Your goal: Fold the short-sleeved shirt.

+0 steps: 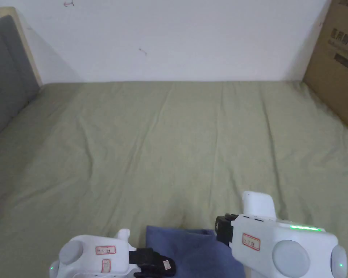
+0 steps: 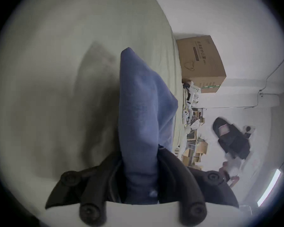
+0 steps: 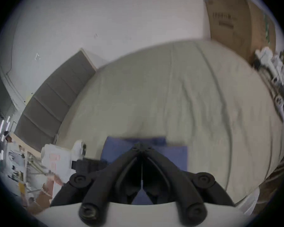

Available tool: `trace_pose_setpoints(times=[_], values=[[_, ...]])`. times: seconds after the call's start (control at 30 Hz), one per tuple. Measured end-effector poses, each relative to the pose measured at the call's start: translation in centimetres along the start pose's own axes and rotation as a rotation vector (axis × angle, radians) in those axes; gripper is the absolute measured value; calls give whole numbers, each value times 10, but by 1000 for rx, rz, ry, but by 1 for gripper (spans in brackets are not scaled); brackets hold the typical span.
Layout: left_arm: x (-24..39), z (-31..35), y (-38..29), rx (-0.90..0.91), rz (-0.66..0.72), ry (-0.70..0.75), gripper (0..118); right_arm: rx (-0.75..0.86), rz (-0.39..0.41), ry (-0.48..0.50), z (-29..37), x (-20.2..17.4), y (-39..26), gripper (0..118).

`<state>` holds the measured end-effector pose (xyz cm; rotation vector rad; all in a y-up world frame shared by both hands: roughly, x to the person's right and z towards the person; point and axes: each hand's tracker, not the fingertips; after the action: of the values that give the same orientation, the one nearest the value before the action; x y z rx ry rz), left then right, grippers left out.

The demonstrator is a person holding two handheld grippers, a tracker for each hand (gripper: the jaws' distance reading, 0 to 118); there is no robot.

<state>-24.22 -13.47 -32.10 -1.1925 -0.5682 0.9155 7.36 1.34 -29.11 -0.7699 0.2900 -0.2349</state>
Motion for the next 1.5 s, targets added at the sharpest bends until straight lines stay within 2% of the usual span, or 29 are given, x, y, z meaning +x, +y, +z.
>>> trace_pose_setpoints(times=[0.1,0.3,0.4,0.5,0.57,0.7,0.83,0.87,0.97,1.0,1.07,1.17,1.2,1.23,1.3,1.4,1.43,1.5], values=[[-10,40,3,32,-20,68,20,154,-4,-15,19,-23,7,1],[-35,129,17,79,-73,264,20,349,139,-100,37,-75,3,1],[-45,171,29,76,-117,426,20,454,133,-90,44,-89,-2,1],[-54,207,45,73,-187,624,20,513,178,-136,44,-101,-1,1],[-59,224,57,40,-201,704,20,492,184,-159,38,-106,2,1],[-62,246,78,31,-276,953,20,455,155,-151,26,-106,5,1],[-62,247,82,24,-332,1173,21,434,171,-168,17,-107,3,1],[-63,247,80,57,-335,1203,26,431,177,-170,15,-107,3,1],[-60,242,71,110,-369,1271,108,407,183,-162,11,-106,3,1],[-59,243,67,99,-367,1245,118,403,185,-162,10,-106,3,1],[-46,245,61,120,-361,1172,113,398,185,-168,9,-105,2,1],[-29,246,51,160,-331,1176,110,399,131,-172,14,-100,3,1],[-18,245,44,225,-347,1143,98,399,101,-155,16,-97,4,1],[-6,244,36,274,-354,1104,76,406,92,-142,18,-94,4,1],[12,236,23,300,-346,984,11,412,108,-158,22,-89,3,1],[40,209,-2,255,-364,844,2,407,96,-160,30,-77,3,1],[50,198,-10,237,-388,838,0,410,77,-149,34,-73,1,1],[75,177,-27,324,-453,881,0,413,63,-152,40,-64,0,1]])
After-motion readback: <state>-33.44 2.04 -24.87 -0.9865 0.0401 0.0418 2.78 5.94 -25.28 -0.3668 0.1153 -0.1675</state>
